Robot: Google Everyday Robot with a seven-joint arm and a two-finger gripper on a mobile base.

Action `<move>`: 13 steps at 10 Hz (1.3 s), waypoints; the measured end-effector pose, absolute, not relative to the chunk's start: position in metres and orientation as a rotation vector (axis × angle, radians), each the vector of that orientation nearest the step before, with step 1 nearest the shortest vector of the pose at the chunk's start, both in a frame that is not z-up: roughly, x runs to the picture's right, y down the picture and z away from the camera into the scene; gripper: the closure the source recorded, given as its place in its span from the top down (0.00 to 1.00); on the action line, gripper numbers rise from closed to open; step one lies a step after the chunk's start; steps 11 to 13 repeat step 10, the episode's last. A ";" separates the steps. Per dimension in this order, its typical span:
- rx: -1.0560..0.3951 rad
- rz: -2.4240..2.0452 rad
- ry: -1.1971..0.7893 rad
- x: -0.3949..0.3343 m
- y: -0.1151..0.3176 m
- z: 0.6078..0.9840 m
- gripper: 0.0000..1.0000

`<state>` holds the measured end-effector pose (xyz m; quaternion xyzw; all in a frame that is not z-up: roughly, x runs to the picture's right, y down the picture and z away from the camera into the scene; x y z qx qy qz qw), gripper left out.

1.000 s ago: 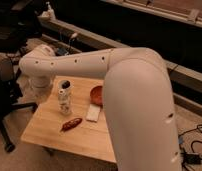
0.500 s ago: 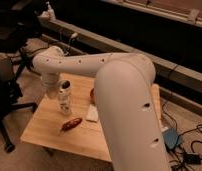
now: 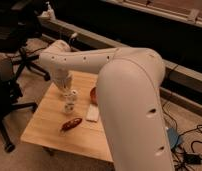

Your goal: Knock the bottle over

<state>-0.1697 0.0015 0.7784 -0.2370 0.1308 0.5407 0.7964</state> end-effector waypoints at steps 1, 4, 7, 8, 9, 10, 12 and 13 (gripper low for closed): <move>-0.493 1.186 0.283 -0.161 -0.002 0.772 0.00; -0.471 1.258 0.229 -0.156 -0.010 0.754 0.00; -0.484 1.353 0.146 -0.149 -0.020 0.733 0.05; -0.488 1.353 0.145 -0.150 -0.019 0.733 0.05; -0.493 1.351 0.144 -0.153 -0.018 0.732 0.05; -0.491 1.352 0.144 -0.152 -0.018 0.732 0.05; -0.491 1.352 0.144 -0.152 -0.018 0.732 0.05; -0.491 1.352 0.144 -0.152 -0.018 0.732 0.05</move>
